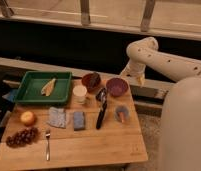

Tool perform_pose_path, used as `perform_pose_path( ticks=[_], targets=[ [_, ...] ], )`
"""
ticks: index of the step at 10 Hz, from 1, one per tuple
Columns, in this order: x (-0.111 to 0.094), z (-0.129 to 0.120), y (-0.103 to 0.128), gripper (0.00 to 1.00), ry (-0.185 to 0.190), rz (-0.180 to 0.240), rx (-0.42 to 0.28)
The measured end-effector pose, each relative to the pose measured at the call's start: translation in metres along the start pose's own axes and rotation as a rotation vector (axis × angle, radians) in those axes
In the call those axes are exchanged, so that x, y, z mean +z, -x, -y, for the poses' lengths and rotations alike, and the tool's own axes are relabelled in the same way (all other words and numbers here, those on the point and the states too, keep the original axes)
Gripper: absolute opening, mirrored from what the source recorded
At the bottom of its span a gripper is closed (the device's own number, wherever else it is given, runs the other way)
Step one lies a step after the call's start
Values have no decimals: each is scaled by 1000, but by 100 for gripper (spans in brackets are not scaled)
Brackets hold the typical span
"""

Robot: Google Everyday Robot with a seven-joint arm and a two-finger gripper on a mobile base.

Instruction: Wipe table surface with eraser

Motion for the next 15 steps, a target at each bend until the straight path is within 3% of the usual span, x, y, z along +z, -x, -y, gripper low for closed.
perform_pose_path(
  ticks=[13, 14, 15],
  targets=[
    [-1, 0, 0, 80, -1, 2, -2],
    [-1, 1, 1, 80, -3, 8, -5],
    [-5, -2, 6, 80, -1, 46, -28]
  ],
)
